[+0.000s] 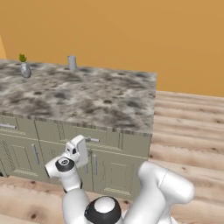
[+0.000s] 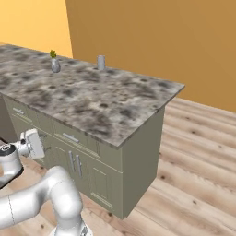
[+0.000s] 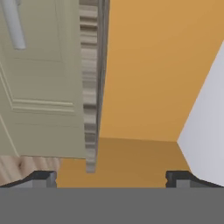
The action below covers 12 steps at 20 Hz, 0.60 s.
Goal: Take a straw from the drawer in front and place it inside the glass cup on the dining counter.
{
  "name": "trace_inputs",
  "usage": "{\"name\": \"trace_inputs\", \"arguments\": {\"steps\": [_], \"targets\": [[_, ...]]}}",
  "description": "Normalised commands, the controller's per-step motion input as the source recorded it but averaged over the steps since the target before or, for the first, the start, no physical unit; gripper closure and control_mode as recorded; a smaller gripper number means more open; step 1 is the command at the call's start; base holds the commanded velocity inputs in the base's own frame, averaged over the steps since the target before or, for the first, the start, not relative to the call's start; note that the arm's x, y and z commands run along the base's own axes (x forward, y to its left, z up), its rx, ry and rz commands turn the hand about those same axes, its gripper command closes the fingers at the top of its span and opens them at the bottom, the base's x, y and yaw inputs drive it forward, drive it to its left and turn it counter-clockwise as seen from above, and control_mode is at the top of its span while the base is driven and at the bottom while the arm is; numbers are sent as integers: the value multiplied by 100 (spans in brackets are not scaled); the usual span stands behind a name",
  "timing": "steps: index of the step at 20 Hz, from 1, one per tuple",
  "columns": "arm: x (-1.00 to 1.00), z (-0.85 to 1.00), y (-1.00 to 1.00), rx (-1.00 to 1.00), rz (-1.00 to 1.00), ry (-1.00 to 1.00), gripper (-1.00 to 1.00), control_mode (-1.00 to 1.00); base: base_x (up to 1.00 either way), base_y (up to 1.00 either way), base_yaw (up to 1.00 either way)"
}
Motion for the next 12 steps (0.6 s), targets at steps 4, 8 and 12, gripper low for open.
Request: {"name": "trace_inputs", "arguments": {"steps": [4,8,12], "targets": [[41,-36,0,0,0,0,-100,-100,0,0,0],[46,-31,0,0,0,0,-100,-100,0,0,0],[48,-29,-2,0,0,0,-100,-100,0,0,0]]}}
